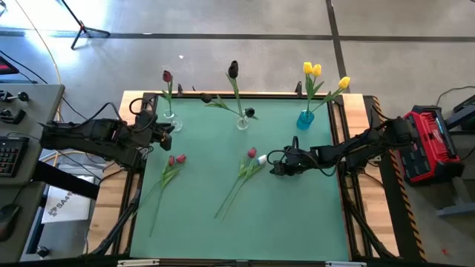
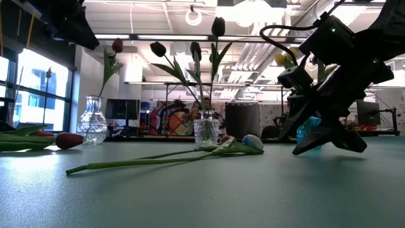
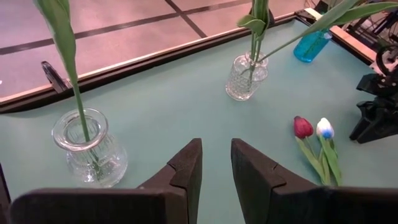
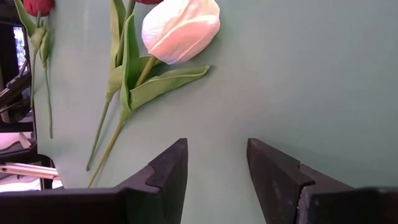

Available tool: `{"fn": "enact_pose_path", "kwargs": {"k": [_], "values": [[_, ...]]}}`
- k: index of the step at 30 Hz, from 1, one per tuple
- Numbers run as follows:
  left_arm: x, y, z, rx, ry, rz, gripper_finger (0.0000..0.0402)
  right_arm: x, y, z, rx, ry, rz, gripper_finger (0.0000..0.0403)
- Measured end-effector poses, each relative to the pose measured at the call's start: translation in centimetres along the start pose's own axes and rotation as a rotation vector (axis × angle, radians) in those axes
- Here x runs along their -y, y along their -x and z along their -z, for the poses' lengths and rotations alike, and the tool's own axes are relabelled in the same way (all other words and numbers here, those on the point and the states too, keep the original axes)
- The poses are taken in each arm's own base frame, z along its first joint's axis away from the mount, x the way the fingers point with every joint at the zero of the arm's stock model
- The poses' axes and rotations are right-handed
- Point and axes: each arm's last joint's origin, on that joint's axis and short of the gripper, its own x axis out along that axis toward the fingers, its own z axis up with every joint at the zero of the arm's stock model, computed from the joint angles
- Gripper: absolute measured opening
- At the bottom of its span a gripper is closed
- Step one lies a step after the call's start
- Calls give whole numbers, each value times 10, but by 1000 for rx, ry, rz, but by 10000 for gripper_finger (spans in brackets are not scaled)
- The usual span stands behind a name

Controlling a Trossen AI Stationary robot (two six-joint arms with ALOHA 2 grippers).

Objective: Sort flowers into vase by color
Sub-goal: Put the red tulip into the left transparent vase

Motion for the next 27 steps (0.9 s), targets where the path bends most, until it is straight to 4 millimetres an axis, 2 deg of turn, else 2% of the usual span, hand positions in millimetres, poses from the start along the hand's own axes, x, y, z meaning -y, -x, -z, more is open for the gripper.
{"fn": "enact_pose_path", "kwargs": {"k": [13, 27], "values": [[2, 17, -32, 60, -62, 12, 75, -8, 0, -2, 30, -16, -80, 155], [0, 15, -34, 48, -58, 5, 75, -8, 0, -2, 42, -9, -78, 155]]}}
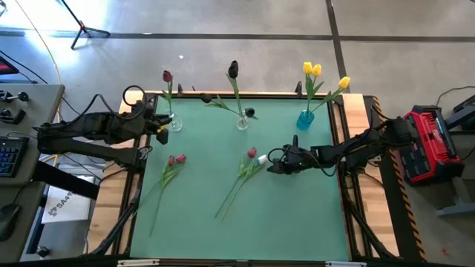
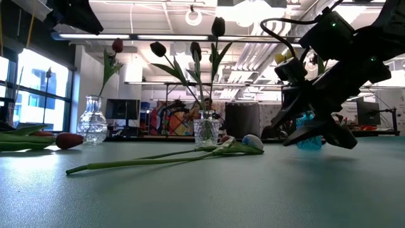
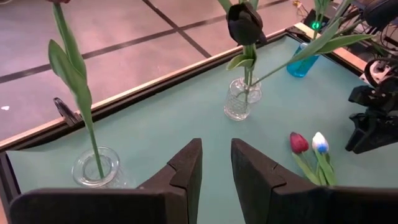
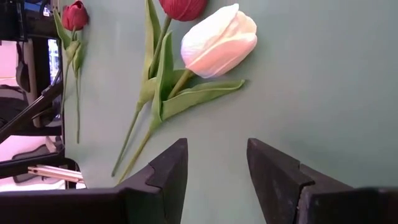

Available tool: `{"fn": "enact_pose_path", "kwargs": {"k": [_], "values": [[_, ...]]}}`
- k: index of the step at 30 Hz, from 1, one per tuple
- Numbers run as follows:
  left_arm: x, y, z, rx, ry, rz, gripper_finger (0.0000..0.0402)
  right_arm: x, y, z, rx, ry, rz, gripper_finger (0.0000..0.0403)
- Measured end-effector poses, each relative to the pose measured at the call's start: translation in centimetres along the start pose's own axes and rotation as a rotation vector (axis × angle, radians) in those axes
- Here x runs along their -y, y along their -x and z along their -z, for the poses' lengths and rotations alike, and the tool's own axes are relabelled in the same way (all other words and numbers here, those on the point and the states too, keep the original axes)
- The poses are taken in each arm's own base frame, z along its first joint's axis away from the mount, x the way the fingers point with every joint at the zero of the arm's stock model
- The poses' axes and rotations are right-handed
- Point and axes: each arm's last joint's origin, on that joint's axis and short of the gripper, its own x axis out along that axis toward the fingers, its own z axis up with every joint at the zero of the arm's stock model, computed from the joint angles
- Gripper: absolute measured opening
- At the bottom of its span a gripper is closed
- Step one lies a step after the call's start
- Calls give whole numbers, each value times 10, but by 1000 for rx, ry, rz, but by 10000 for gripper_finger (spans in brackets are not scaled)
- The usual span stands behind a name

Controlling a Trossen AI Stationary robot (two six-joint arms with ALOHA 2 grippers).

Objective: Sort flowers into vase by color
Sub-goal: Put the red tulip into the left transparent vase

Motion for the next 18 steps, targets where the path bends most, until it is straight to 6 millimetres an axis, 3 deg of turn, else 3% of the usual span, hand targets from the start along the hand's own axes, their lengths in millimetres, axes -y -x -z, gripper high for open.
{"fn": "enact_pose_path", "kwargs": {"k": [8, 18], "values": [[4, 2, -6, -8, 1, 23, 99, 0, 0, -1, 20, 19, 4, 155], [9, 24, -46, 114, -75, -11, 155, -8, 0, -5, 32, 17, -90, 155]]}}
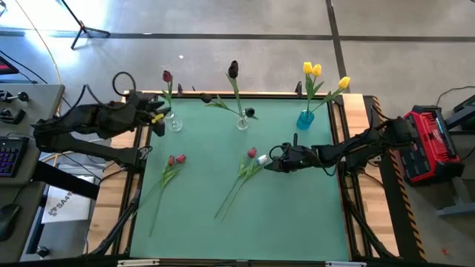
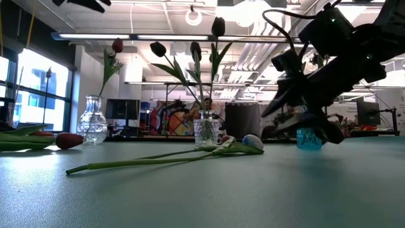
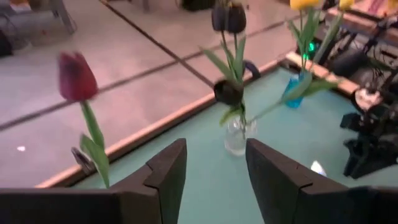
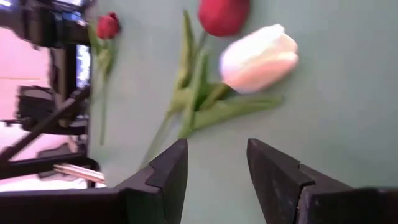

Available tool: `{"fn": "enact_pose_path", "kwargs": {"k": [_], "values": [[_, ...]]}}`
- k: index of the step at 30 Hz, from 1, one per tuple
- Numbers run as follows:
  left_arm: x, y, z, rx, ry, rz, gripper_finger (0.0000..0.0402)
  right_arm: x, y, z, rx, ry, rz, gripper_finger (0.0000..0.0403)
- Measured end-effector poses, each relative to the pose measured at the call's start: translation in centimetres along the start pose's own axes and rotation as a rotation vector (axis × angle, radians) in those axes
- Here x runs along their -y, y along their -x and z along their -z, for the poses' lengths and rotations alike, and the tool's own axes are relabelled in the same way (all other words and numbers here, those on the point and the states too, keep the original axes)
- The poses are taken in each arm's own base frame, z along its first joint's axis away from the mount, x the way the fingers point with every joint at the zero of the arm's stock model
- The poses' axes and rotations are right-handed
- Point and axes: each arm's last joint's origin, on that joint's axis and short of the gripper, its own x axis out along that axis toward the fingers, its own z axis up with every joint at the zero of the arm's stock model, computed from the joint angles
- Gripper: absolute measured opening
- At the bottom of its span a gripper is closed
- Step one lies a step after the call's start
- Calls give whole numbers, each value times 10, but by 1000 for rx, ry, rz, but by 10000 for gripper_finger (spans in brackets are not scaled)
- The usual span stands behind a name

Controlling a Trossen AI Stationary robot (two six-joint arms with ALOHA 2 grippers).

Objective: Sort flowers into vase by color
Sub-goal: Put the red tulip into the left transparent vase

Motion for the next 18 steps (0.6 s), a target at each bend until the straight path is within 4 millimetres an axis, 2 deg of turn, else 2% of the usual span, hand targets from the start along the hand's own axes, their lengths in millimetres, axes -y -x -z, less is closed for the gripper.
{"fn": "enact_pose_path", "kwargs": {"k": [10, 13, 18], "values": [[-10, 17, -12, 17, 34, 13, 153, -18, 2, -6, 41, -1, -188, 156], [-11, 15, -4, -70, 63, 34, 144, -25, 4, -8, 53, -4, -267, 156], [9, -6, 29, -357, 65, 186, 127, -29, 5, -10, 87, 31, -309, 156]]}}
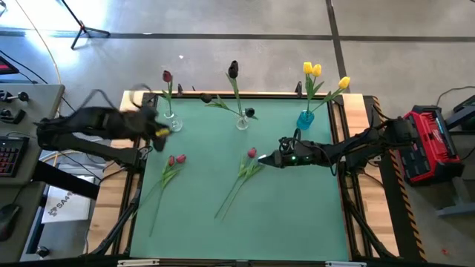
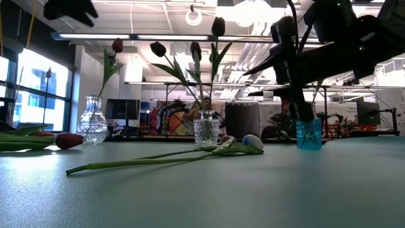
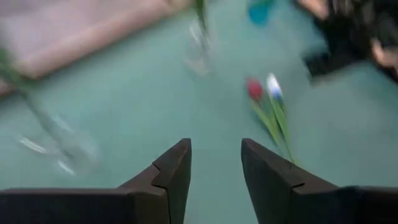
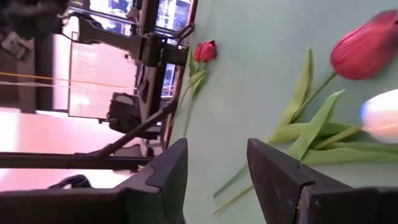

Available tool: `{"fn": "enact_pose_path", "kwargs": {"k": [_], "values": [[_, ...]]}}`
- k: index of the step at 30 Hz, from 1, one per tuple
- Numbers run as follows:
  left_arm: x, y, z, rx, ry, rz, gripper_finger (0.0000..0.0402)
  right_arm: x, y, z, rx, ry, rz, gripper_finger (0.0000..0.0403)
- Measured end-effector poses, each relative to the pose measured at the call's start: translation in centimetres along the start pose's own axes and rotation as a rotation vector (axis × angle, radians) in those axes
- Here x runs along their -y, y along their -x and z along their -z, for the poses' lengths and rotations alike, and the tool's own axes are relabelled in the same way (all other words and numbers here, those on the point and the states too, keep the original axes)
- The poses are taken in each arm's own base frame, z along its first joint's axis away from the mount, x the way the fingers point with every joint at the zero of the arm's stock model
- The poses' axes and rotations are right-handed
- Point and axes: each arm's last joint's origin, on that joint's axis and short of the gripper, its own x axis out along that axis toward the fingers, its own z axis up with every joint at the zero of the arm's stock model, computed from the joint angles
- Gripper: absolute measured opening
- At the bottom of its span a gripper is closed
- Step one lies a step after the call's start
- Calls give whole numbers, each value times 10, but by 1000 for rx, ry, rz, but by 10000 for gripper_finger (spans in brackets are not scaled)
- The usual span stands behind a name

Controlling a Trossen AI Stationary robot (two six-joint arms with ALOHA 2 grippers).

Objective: Sort flowers into vase by color
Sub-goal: Put the red tulip into the left transparent vase

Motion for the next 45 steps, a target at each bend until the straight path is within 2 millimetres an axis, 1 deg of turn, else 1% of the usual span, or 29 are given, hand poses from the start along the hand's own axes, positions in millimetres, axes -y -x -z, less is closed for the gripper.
{"fn": "enact_pose_path", "kwargs": {"k": [2, 5, 7, 9, 11, 13, 16, 19, 22, 24, 26, 29, 31, 34, 36, 39, 41, 45], "values": [[6, -12, 11, -109, 25, 45, 123, 2, 0, -1, 2, 14, 15, 156], [14, -23, 31, -297, 44, 90, 121, 5, 0, -1, -1, 30, 51, 156], [15, -30, 47, -404, 66, 44, 121, 7, 0, -1, -7, 40, 70, 156], [14, -38, 64, -448, 92, 1, 121, 11, 0, 0, -20, 49, 107, 156], [14, -51, 80, -450, 114, -15, 121, 13, 1, 1, -26, 50, 128, 156], [18, -68, 94, -415, 126, 4, 121, 12, 1, 1, -29, 51, 127, 156], [24, -97, 109, -333, 149, 48, 121, 7, 0, 2, -21, 58, 77, 156], [24, -120, 119, -288, 161, 23, 121, 2, 0, 1, -9, 55, 23, 156], [23, -137, 124, -291, 174, -23, 121, 1, 0, 1, -5, 50, 10, 156], [23, -147, 128, -307, 154, -54, 121, 4, 0, 1, -14, 58, 43, 156], [23, -154, 132, -343, 133, -80, 121, 11, 1, 3, -39, 60, 119, 156], [21, -160, 137, -428, 135, -111, 121, 20, 2, 7, -85, 57, 210, 156], [17, -160, 141, -485, 148, -164, 121, 25, 4, 11, -113, 61, 259, 156], [10, -157, 145, -526, 156, -239, 121, 27, 5, 15, -137, 67, 288, 156], [9, -154, 142, -542, 159, -257, 121, 28, 6, 16, -145, 69, 304, 156], [12, -149, 131, -555, 157, -257, 119, 28, 6, 17, -149, 69, 304, 156], [12, -144, 125, -574, 140, -293, 115, 28, 6, 17, -151, 69, 306, 156], [10, -140, 123, -611, 116, -331, 105, 29, 6, 17, -151, 69, 309, 156]]}}
